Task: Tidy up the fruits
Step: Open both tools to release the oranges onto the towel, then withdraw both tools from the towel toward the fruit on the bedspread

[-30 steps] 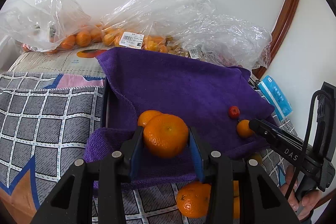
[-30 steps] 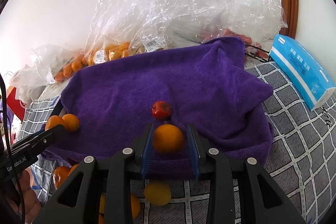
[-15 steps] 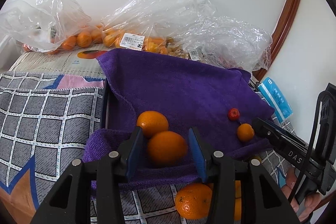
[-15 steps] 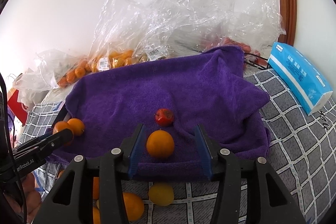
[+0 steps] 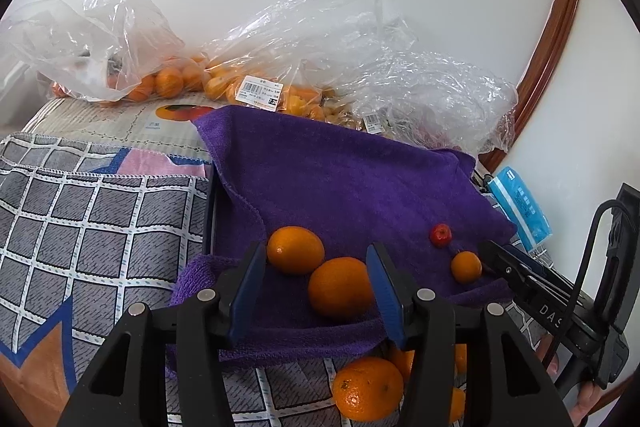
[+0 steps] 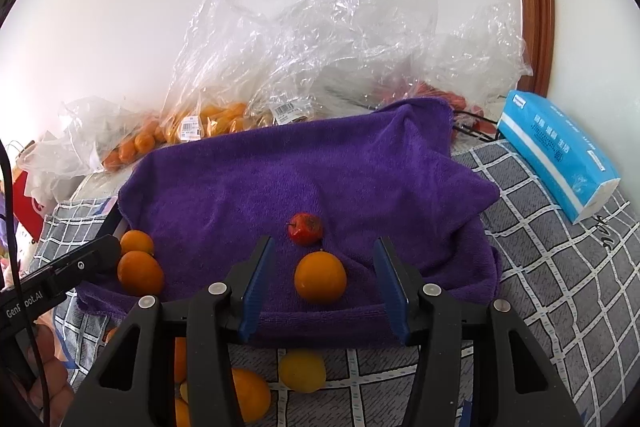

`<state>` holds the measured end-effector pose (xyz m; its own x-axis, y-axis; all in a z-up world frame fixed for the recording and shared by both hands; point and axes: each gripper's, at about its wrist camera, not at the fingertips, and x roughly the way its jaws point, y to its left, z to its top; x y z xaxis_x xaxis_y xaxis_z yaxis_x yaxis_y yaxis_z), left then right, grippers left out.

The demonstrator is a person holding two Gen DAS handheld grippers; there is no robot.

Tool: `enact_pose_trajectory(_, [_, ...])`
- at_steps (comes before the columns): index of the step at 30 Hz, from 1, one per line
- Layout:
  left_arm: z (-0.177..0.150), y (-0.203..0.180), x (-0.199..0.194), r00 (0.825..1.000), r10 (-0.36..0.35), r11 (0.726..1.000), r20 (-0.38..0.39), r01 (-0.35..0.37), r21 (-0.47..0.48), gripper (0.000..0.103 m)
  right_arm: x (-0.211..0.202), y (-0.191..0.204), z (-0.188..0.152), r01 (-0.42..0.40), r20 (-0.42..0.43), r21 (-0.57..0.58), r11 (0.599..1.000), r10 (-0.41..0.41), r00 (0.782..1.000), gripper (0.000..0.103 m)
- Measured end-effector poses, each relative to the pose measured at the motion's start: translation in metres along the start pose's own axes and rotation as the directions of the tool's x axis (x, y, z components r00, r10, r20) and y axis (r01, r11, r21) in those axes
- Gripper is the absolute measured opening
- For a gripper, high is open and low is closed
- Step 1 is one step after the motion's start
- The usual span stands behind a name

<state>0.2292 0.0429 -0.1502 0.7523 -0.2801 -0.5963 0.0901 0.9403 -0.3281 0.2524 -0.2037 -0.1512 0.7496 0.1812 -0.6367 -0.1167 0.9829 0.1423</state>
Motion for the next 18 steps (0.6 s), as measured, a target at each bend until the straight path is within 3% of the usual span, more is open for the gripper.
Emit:
enact_pose_trajectory(13, [-0.002, -0.004, -0.010, 0.997, 0.047, 0.999, 0.064, -0.048, 0.013, 0.050, -0.018, 0.014, 0.000, 0.025, 0.092, -0.057, 0.998, -0.020, 0.996, 0.054])
enact_pose_trajectory(18, [-0.002, -0.005, -0.015, 0.994, 0.068, 0.998, 0.086, -0.069, 0.008, 0.050, -0.017, 0.015, 0.002, -0.005, 0.024, -0.034, 0.999, 0.006, 1.000, 0.055])
